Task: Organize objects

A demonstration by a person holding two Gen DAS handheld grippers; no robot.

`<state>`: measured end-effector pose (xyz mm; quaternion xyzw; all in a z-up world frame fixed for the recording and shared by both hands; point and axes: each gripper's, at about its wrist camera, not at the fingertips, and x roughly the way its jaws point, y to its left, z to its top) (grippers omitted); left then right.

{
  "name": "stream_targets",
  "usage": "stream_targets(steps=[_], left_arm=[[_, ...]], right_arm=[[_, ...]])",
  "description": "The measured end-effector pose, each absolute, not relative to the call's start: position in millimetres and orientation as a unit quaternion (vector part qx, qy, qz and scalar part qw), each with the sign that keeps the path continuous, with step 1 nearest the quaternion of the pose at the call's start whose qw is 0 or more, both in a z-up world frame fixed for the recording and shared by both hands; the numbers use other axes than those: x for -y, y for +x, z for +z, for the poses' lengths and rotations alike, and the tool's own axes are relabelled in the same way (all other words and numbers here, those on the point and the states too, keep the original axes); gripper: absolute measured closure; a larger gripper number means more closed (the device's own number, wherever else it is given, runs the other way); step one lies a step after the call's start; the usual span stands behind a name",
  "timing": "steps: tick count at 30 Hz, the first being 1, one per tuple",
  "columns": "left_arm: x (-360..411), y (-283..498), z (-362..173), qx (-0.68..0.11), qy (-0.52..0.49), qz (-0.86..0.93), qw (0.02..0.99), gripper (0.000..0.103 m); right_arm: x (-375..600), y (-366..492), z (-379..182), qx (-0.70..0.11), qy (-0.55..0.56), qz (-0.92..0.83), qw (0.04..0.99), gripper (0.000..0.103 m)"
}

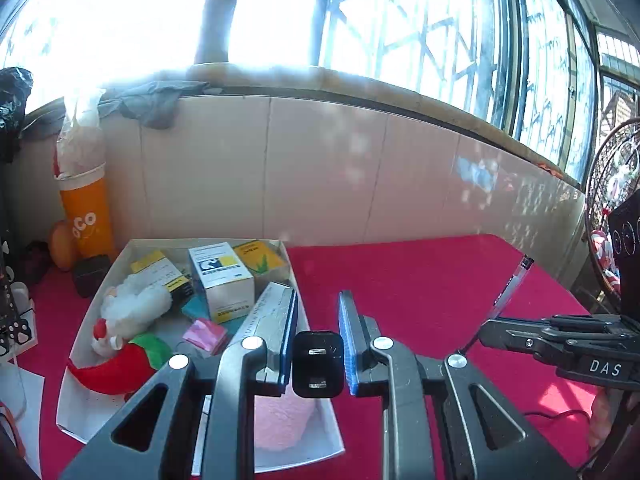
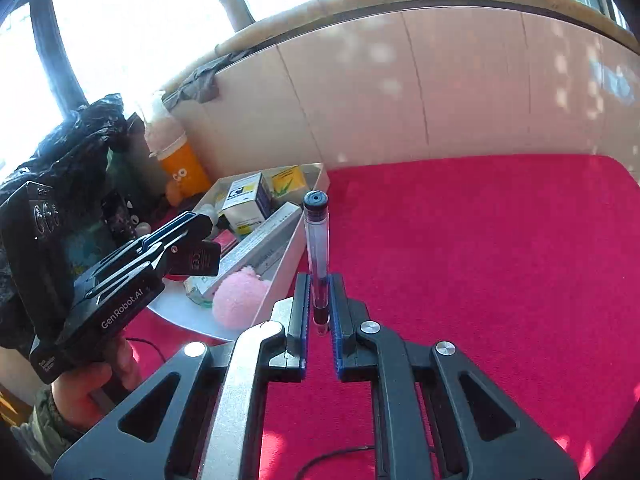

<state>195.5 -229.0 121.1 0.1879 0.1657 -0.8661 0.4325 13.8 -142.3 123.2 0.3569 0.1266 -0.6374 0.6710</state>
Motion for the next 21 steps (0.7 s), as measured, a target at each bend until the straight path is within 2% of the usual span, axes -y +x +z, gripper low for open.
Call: stream_targets(steps=[6, 7, 8, 9, 10, 12, 15, 16, 19, 21], left_arm=[[308, 269, 112, -0.23, 0.196, -0.792, 0.531, 0.081], [318, 272, 108, -0.238, 0.206, -0.781, 0.539, 0.068], [327, 273, 104, -0.244, 0.216, -0.773, 0.544, 0.033], [331, 274, 98, -0.247, 0.219, -0.768, 0.548, 0.014], [331, 275, 94, -0.243, 0.219, -0.767, 0.553, 0.0], [329, 276, 89, -0.235, 0.225, -0.768, 0.551, 0.0], [328, 285, 85, -0.25, 0.211, -0.774, 0.543, 0.0], [326, 290, 87, -0.257, 0.204, -0.777, 0.537, 0.0], [308, 318, 97, -0.26, 0.178, -0.794, 0.521, 0.0], [291, 344, 105, -0.259, 0.154, -0.802, 0.516, 0.0]], right_arm=[[235, 103, 110, -0.168, 0.39, -0.546, 0.722, 0.095], [255, 112, 101, -0.18, 0.403, -0.535, 0.72, 0.094], [270, 117, 92, -0.188, 0.413, -0.544, 0.706, 0.093], [280, 118, 84, -0.191, 0.419, -0.559, 0.69, 0.091], [284, 114, 78, -0.183, 0.428, -0.568, 0.679, 0.091], [274, 100, 74, -0.151, 0.441, -0.576, 0.672, 0.089], [248, 82, 81, -0.141, 0.419, -0.601, 0.666, 0.073], [237, 80, 84, -0.141, 0.406, -0.604, 0.671, 0.071], [212, 92, 92, -0.166, 0.368, -0.57, 0.716, 0.064], [198, 118, 94, -0.192, 0.345, -0.523, 0.755, 0.064]])
